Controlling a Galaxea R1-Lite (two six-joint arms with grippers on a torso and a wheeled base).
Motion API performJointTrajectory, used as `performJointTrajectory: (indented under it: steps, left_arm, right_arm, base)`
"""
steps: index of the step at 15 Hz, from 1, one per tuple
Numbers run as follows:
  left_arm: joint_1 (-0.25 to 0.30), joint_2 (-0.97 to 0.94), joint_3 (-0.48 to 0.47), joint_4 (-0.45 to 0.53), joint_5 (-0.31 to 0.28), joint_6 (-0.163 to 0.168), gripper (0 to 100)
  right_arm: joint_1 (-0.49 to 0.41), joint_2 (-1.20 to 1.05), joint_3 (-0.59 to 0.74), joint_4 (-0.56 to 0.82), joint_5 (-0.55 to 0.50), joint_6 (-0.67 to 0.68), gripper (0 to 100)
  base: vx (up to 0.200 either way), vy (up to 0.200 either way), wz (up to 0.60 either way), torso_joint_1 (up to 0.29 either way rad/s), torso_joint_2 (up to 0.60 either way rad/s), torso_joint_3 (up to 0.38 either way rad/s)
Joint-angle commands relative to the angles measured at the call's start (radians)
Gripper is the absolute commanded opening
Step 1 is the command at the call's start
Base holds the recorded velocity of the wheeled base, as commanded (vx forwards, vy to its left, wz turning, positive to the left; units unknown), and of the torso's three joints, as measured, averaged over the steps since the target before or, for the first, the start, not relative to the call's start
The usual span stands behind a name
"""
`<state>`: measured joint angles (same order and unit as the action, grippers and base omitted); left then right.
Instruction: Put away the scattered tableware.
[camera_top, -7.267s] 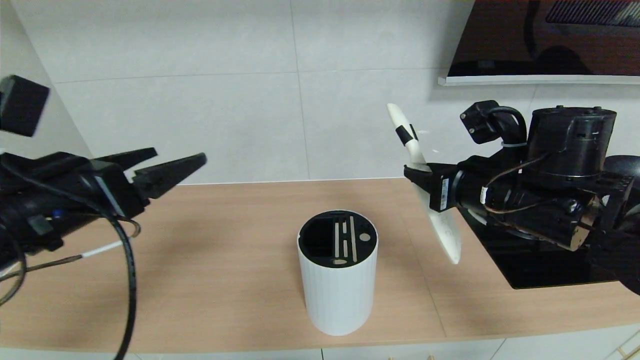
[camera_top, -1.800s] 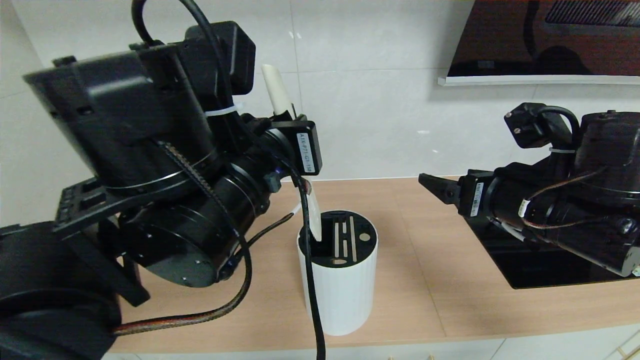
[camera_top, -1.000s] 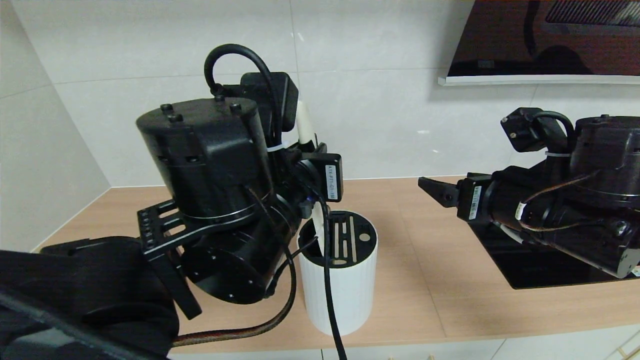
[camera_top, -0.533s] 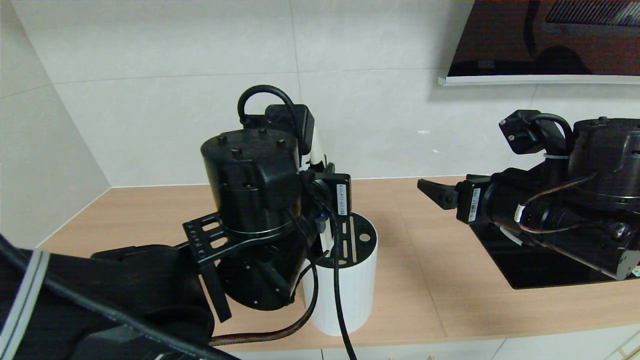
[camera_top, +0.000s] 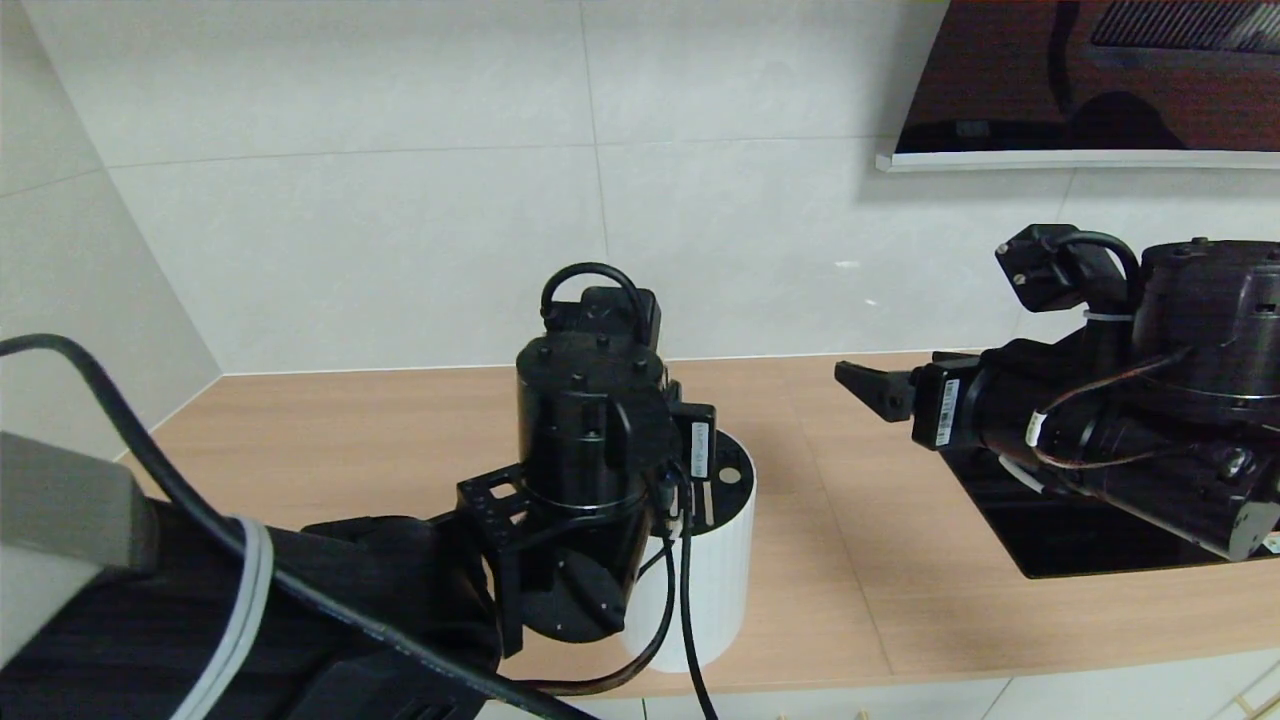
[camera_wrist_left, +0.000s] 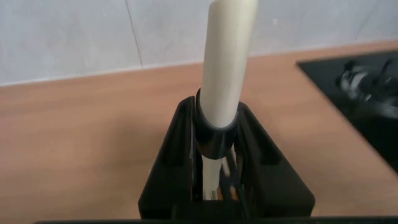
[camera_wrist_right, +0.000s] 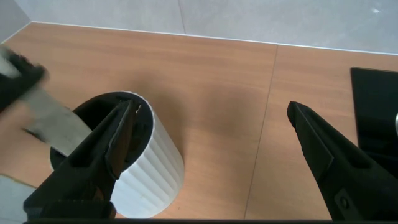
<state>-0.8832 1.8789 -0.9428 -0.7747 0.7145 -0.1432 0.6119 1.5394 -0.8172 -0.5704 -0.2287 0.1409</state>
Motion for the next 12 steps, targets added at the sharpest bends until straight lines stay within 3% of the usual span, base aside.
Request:
performJointTrajectory:
  steps: [1, 12]
  left_arm:
    - [0.007, 0.046, 0.018, 0.0, 0.0, -0.009, 0]
    - [0.03, 0.077, 0.025, -0.006, 0.003, -0.012, 0]
  right_arm:
    - [0.0, 0.005, 0.001, 0.0, 0.0, 0.0, 100]
    - [0.0, 0.005, 0.004, 0.0, 0.0, 0.0, 100]
  base:
    - [0.0, 0.0, 0.0, 0.0, 0.0, 0.0]
    - [0.0, 0.0, 0.0, 0.0, 0.0, 0.0]
